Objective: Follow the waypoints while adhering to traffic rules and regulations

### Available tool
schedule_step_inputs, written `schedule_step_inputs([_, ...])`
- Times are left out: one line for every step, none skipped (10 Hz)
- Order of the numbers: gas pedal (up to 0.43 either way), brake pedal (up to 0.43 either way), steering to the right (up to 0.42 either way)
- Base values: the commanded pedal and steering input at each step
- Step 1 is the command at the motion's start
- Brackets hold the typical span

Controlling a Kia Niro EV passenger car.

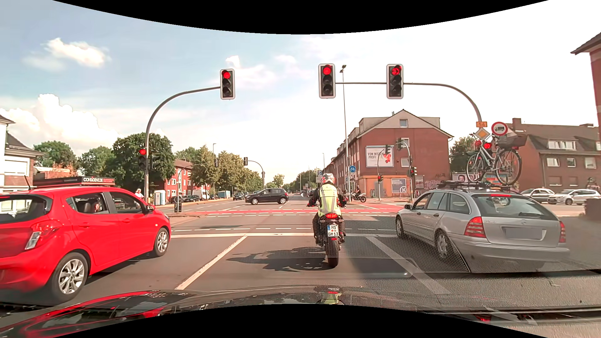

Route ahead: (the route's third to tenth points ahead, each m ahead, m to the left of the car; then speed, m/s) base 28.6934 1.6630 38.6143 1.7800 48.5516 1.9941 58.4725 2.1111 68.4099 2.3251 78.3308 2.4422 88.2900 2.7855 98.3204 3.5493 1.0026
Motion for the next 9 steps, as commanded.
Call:
schedule_step_inputs([0.0, 0.085, 0.01])
schedule_step_inputs([0.0, 0.091, 0.01])
schedule_step_inputs([0.0, 0.091, 0.01])
schedule_step_inputs([0.0, 0.091, 0.01])
schedule_step_inputs([0.0, 0.098, 0.01])
schedule_step_inputs([0.0, 0.104, 0.01])
schedule_step_inputs([0.0, 0.104, 0.01])
schedule_step_inputs([0.0, 0.104, 0.01])
schedule_step_inputs([0.0, 0.11, 0.01])
